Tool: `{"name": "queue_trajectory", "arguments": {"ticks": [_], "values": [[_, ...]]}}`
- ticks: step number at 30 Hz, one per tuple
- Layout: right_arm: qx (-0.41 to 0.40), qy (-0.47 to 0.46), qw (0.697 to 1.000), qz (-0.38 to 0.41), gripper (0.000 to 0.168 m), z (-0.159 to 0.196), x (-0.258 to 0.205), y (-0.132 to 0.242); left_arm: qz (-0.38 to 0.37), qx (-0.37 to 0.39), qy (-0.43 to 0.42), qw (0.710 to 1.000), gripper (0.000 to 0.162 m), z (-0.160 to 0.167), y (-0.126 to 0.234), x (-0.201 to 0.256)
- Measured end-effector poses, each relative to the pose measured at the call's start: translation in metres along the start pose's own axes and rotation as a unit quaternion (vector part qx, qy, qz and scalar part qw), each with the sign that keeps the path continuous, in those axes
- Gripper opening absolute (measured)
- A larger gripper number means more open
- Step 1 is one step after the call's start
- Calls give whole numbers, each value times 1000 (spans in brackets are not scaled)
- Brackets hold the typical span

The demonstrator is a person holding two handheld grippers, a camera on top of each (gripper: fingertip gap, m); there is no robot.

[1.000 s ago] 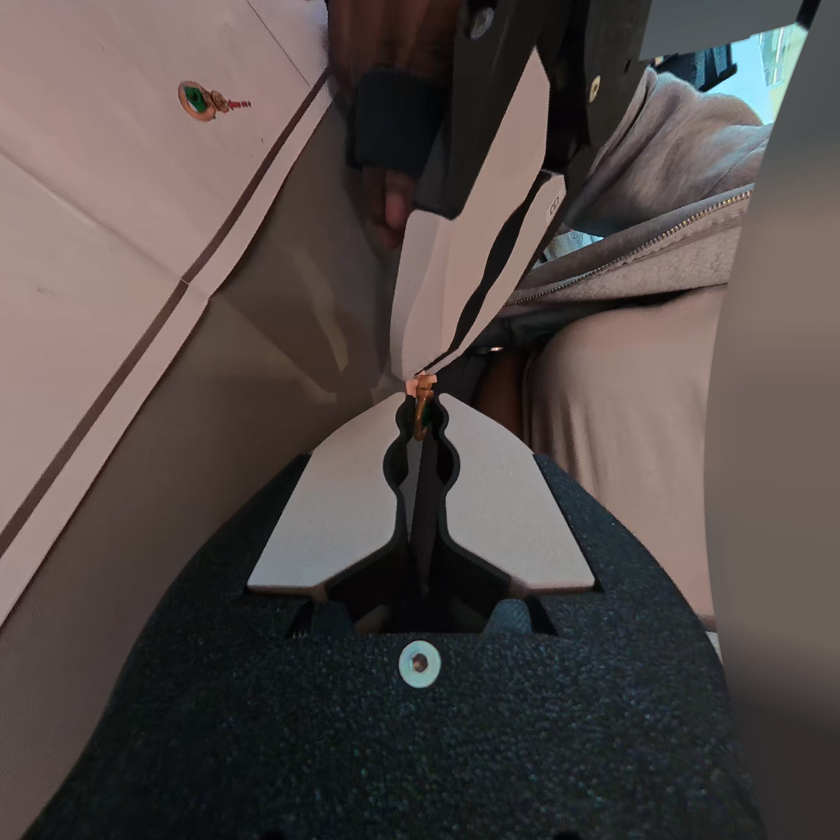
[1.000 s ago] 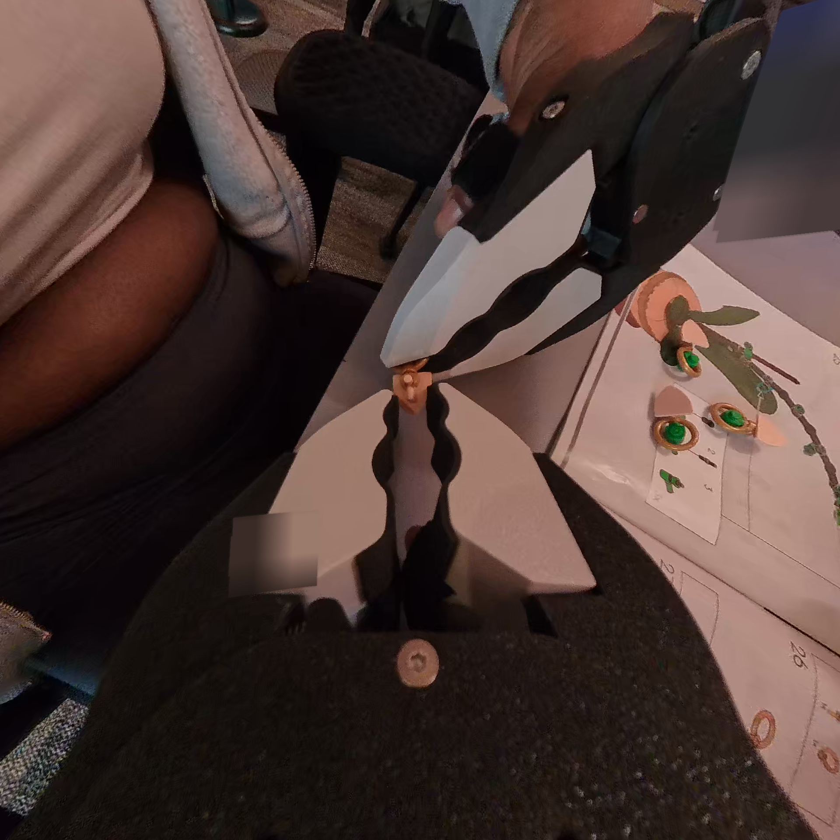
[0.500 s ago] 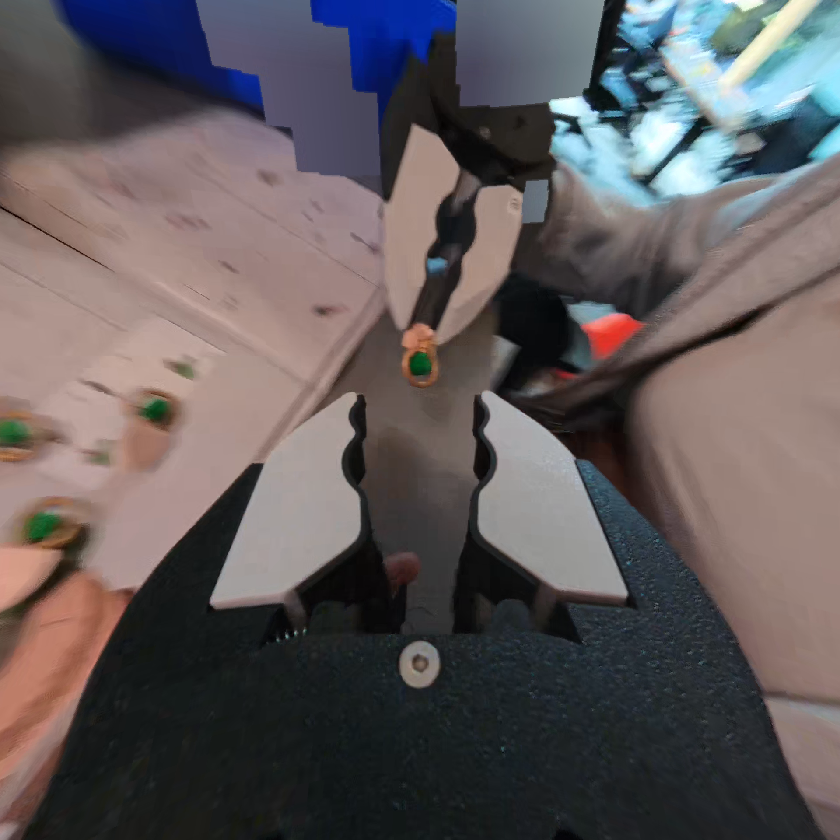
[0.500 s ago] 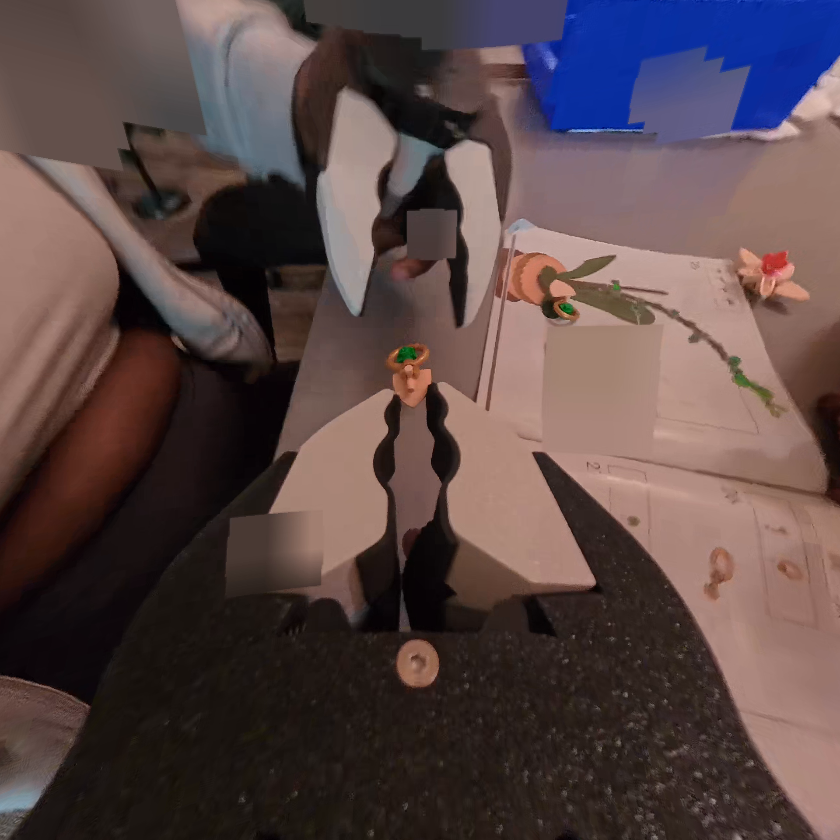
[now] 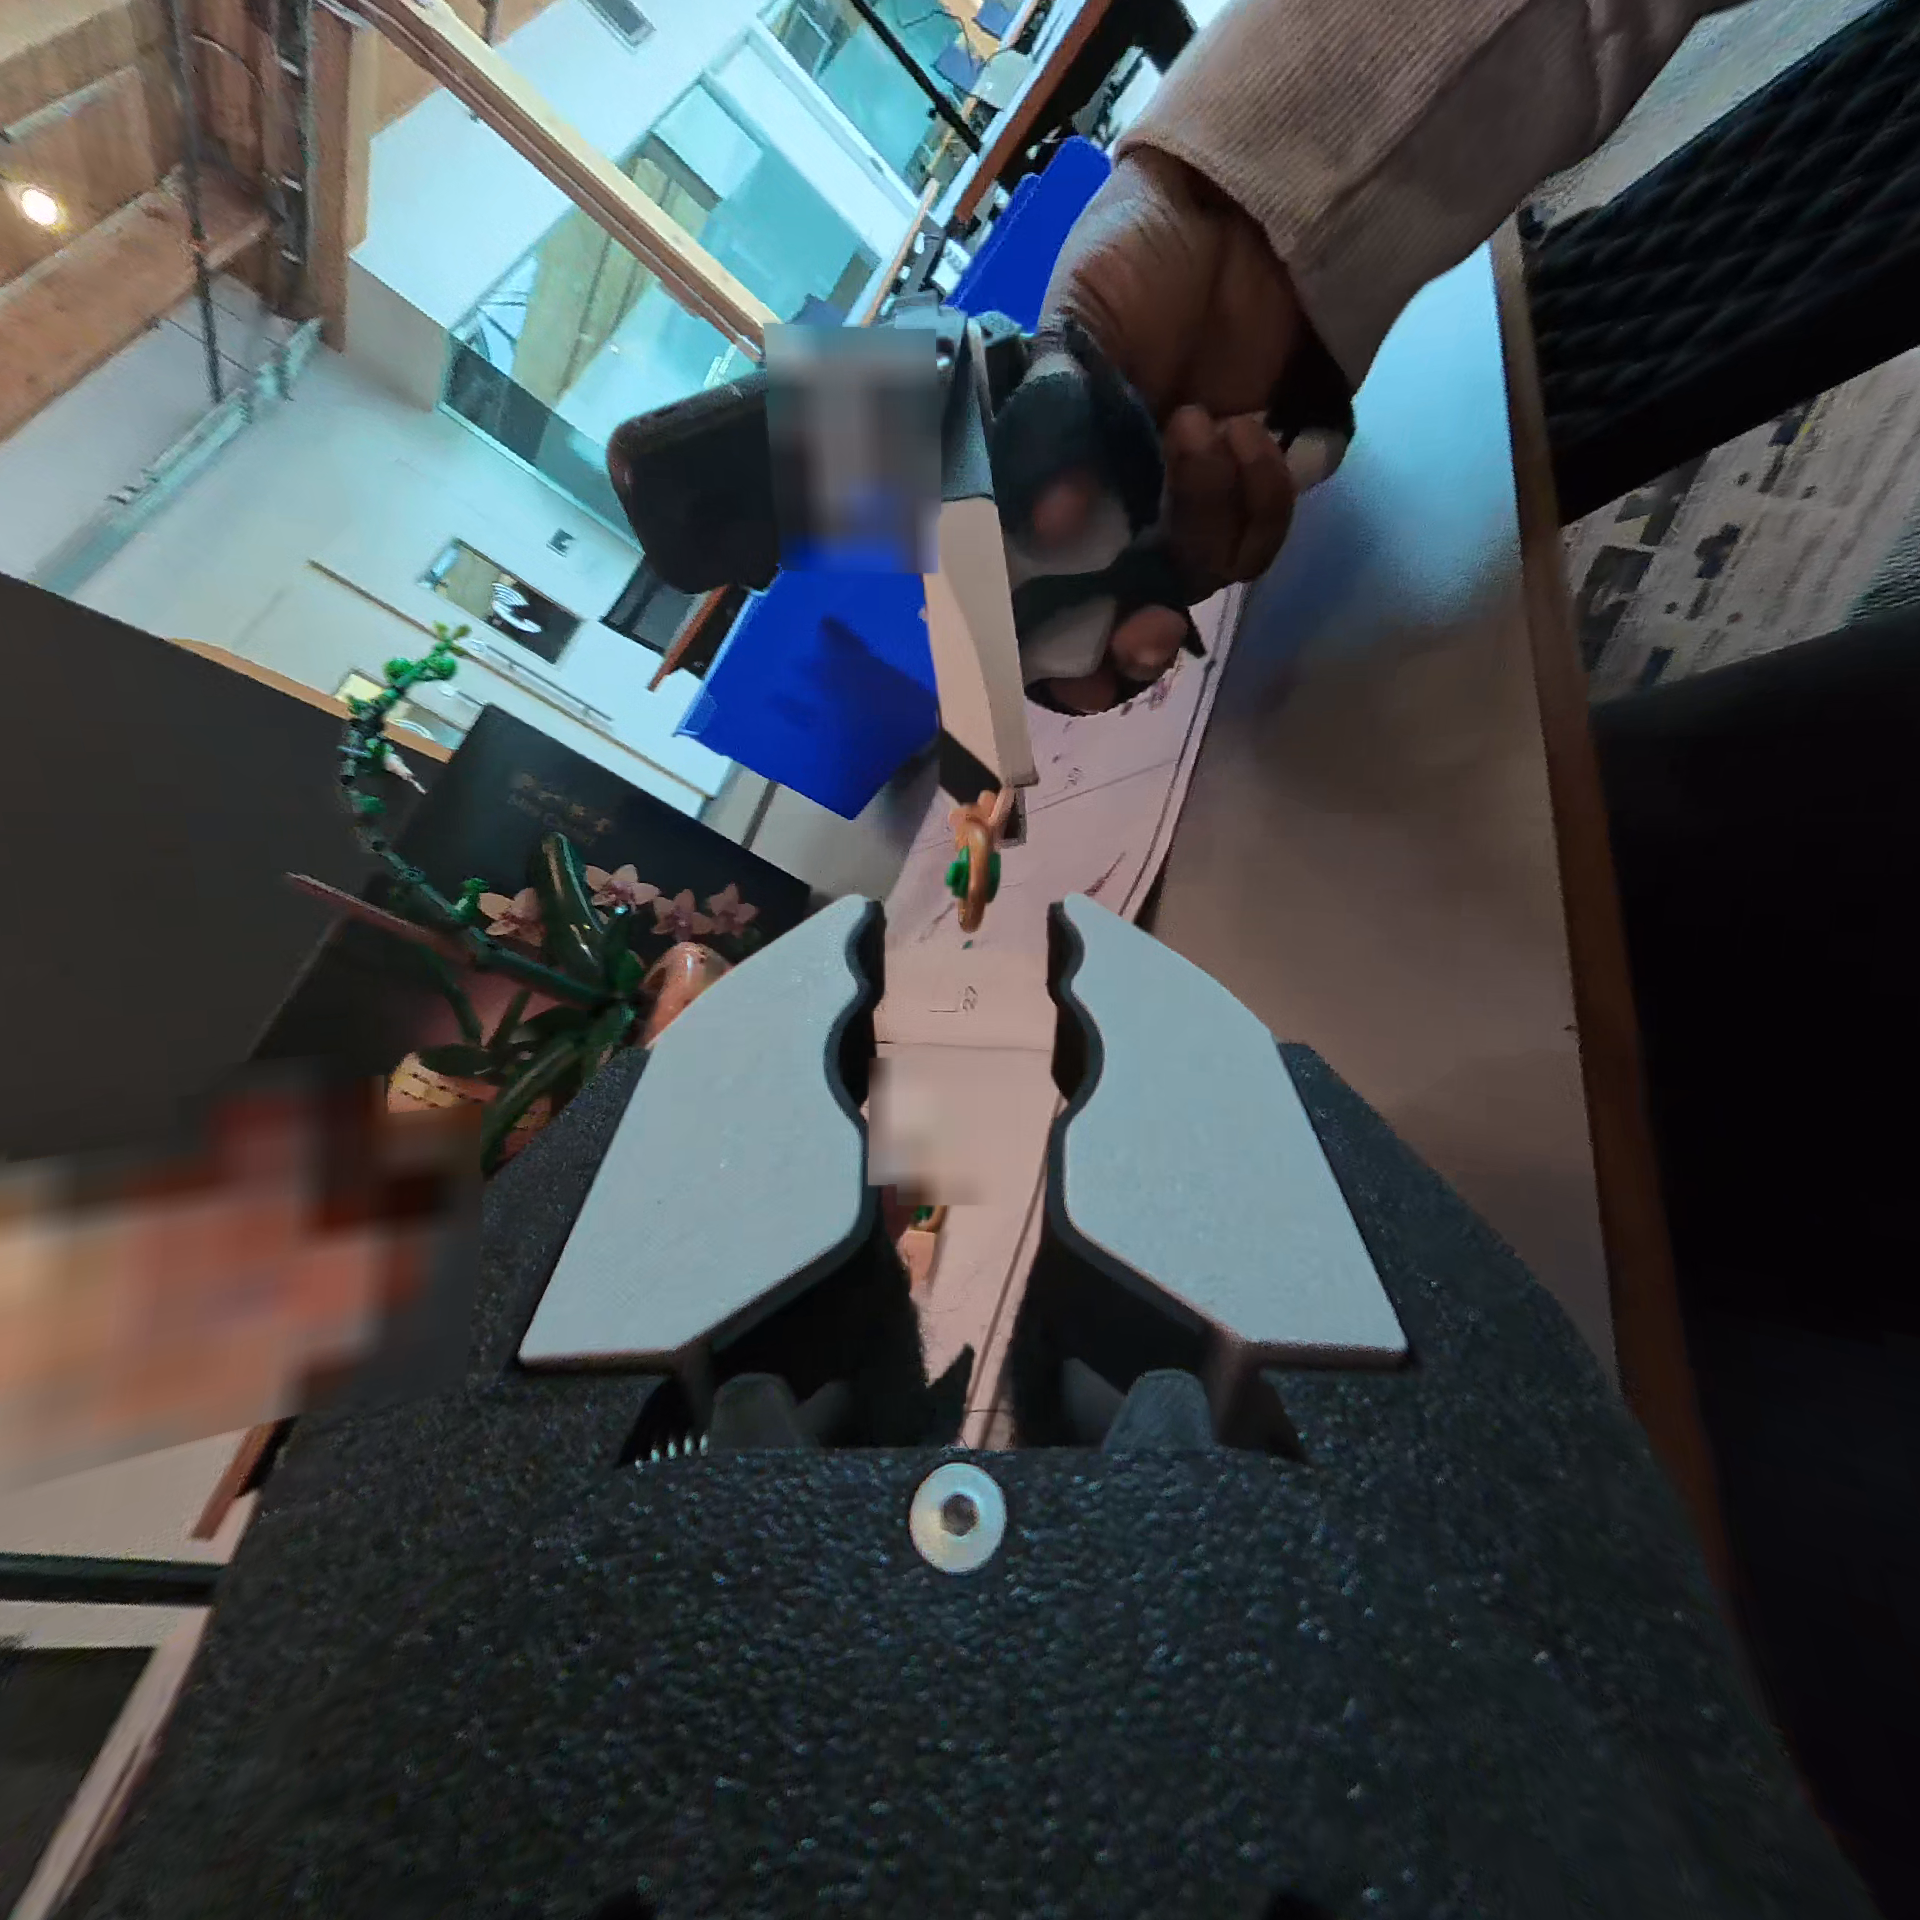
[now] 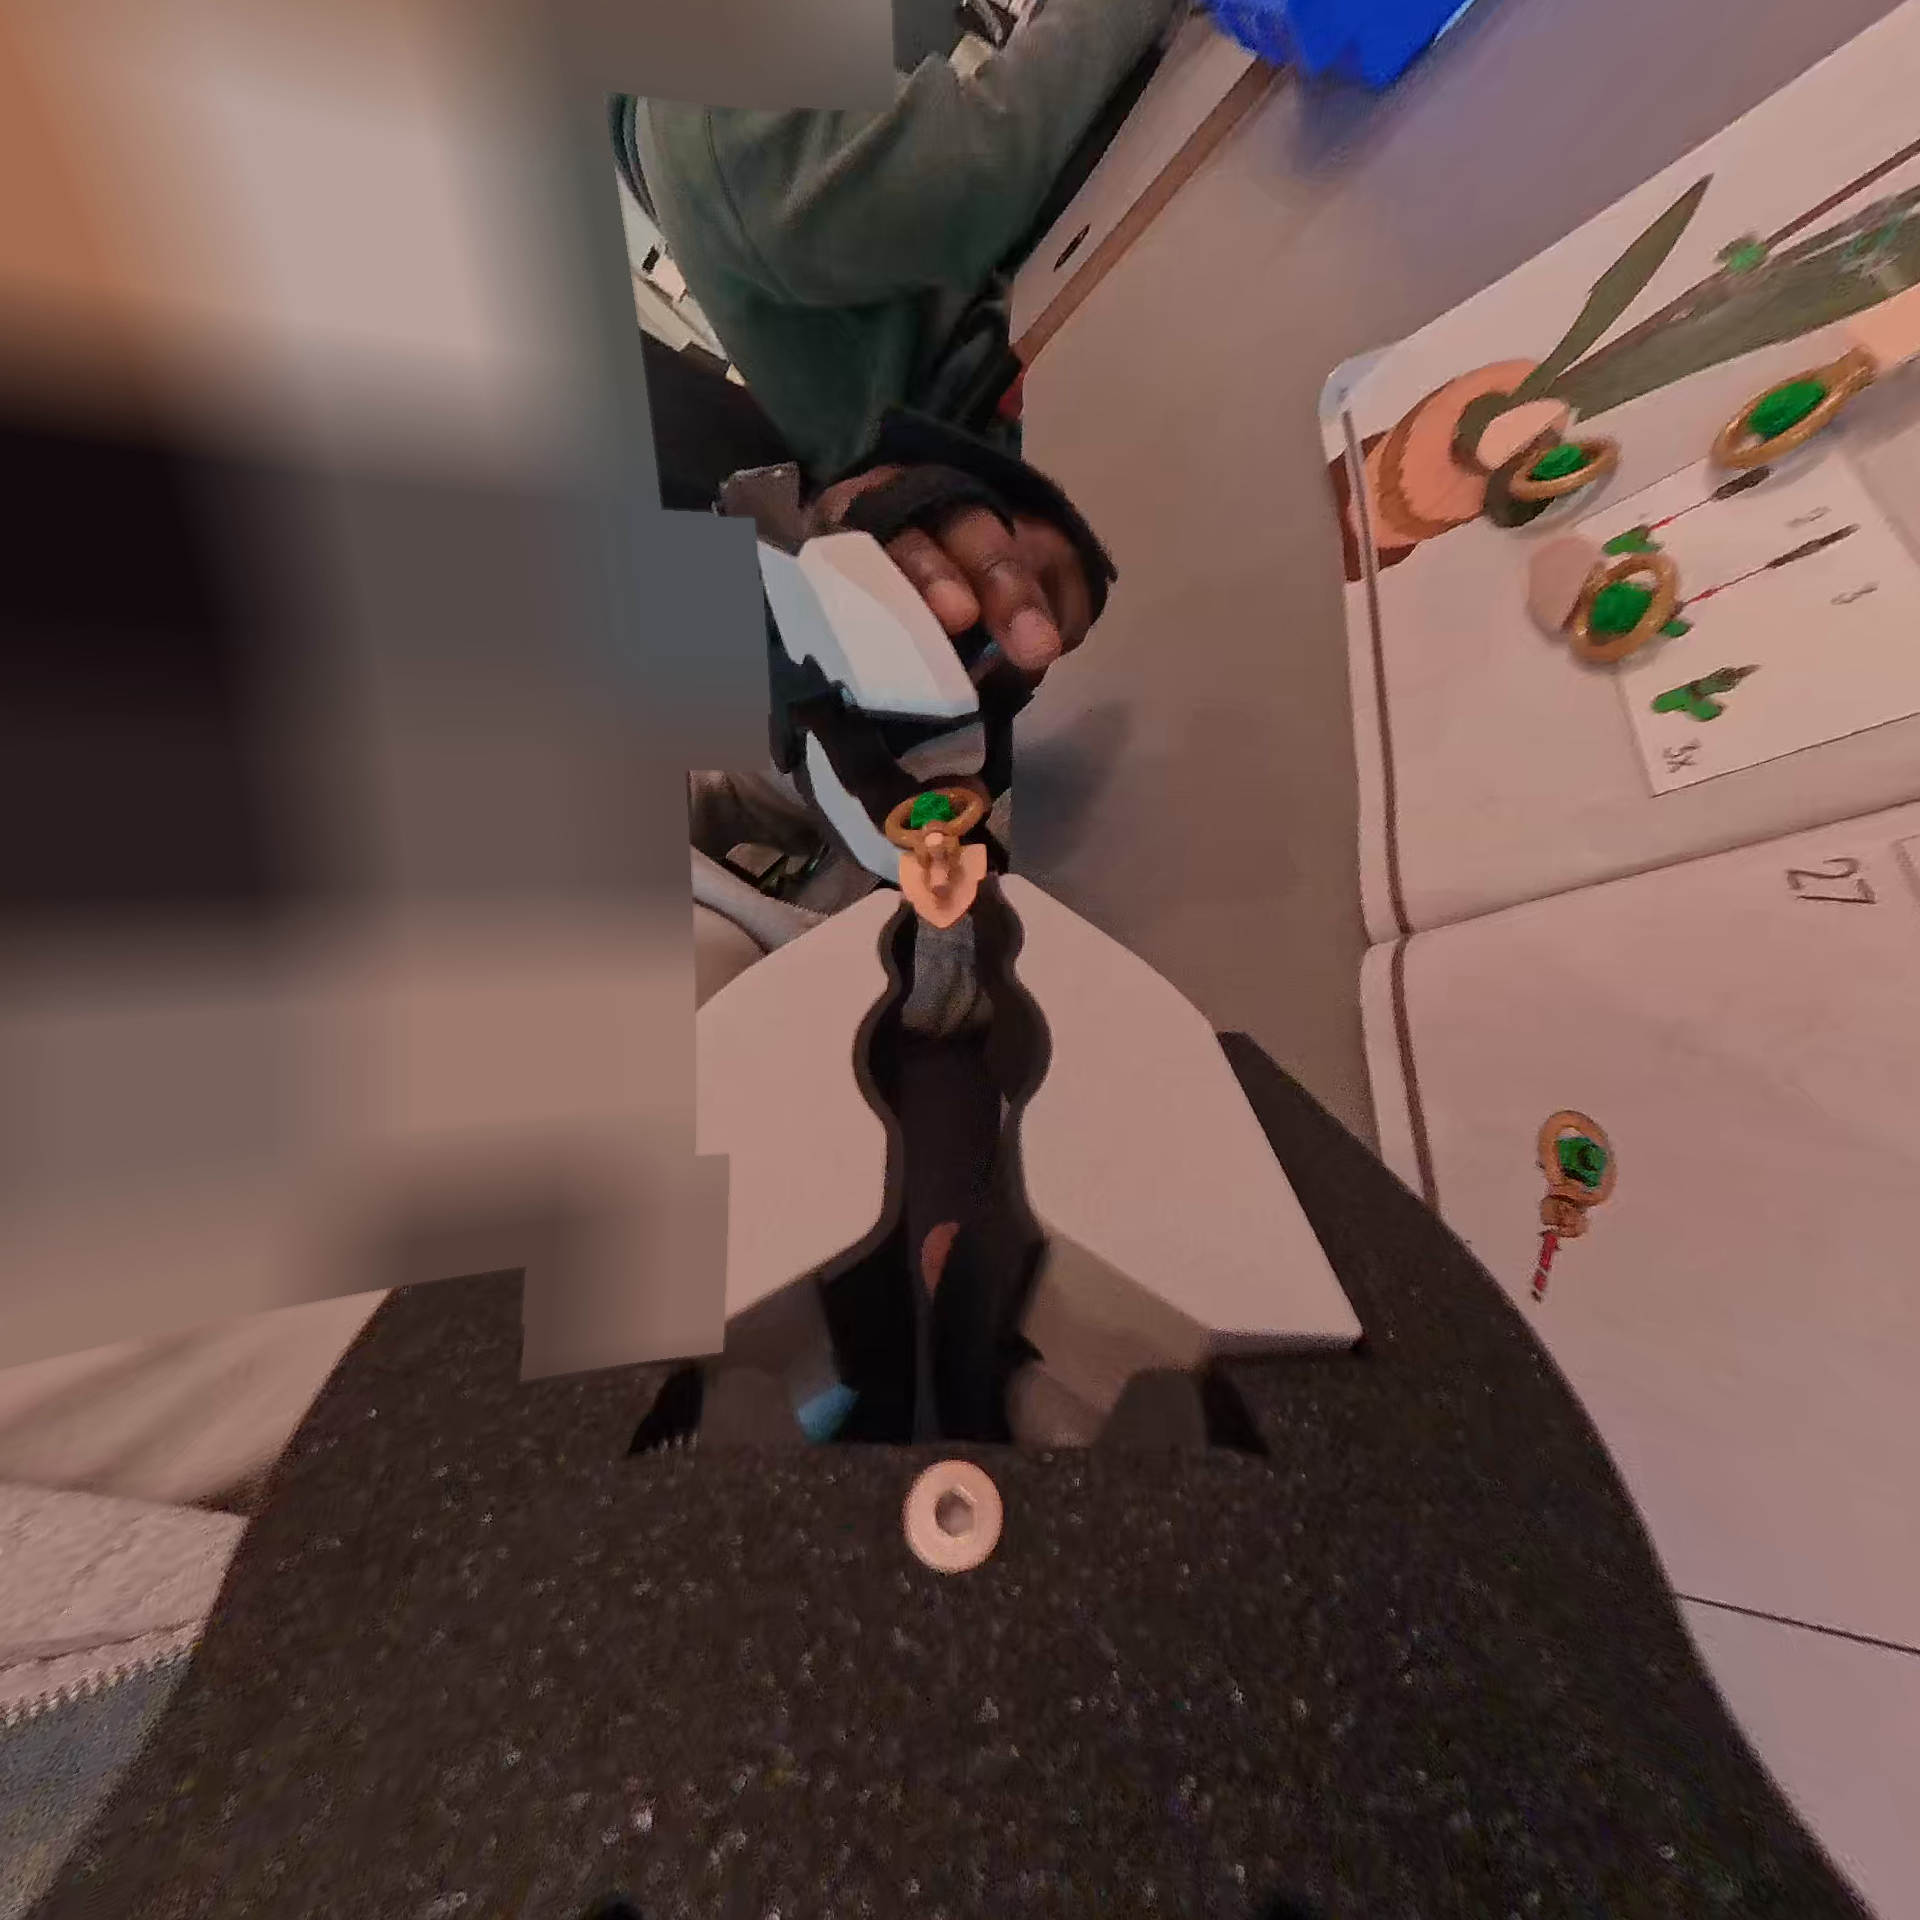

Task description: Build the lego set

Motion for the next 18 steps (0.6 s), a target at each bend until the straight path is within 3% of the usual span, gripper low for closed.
{"name": "queue_trajectory", "arguments": {"ticks": [2, 4, 7, 10, 13, 15, 18], "values": [[-21, 3, 1000, -2, 11, 1, -2, -3, 9, 6, 3, 1000, 26, 0, 0, 2], [-43, 3, 999, -2, 11, 1, -4, -6, 15, 14, 17, 1000, 11, -2, 1, 4], [-41, 30, 999, -13, 12, -3, -8, -5, 16, 31, 95, 995, 7, 0, 5, 2], [31, 64, 996, -57, 26, -12, -19, 1, -14, 95, 234, 967, 7, 4, 14, -6], [116, 187, 975, 7, 40, -13, -28, 4, -32, 190, 369, 909, 6, 8, 22, -11], [166, 273, 945, 64, 41, -9, -39, -1, -42, 226, 403, 886, 6, 9, 23, -10], [222, 337, 911, 91, 33, -5, -54, -7, -52, 226, 375, 898, 6, 4, 20, -3]]}}
Point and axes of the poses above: each gripper's, where its closed fingertips meet, y back along the fingers, z out of its underside, x = y × z across the jaws, the point moved 9 cm from there along y, back along the fingers, and after that the axes turned 9 degrees about z, right-handed, at the moved point
